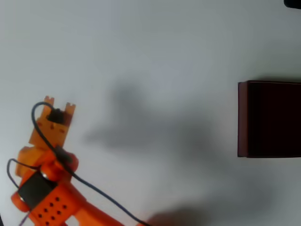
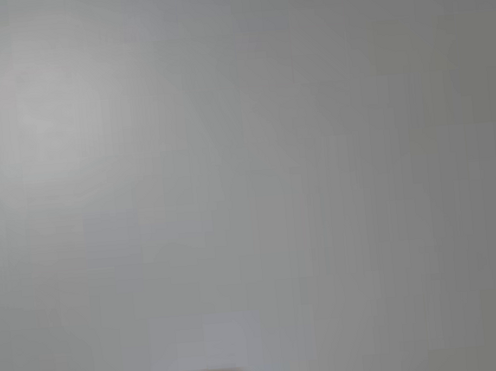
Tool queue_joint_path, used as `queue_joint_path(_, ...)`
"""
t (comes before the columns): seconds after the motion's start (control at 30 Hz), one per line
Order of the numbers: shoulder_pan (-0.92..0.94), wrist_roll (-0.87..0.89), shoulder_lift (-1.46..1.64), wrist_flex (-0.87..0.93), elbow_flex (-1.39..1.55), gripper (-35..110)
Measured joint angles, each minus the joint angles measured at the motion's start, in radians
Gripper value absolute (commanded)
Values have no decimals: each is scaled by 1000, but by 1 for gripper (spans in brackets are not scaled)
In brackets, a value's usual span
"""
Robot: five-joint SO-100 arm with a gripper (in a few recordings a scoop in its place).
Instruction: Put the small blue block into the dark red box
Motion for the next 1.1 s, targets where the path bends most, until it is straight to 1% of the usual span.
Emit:
queue_joint_path(0.27,-12,28,-169,5,-166,26)
queue_joint_path(0.4,-9,-26,-239,-3,-207,27)
queue_joint_path(0.73,25,-178,-295,-48,-215,27)
queue_joint_path(0.93,34,-225,-347,-95,-221,27)
queue_joint_path(1.1,63,-230,-374,-112,-225,27)
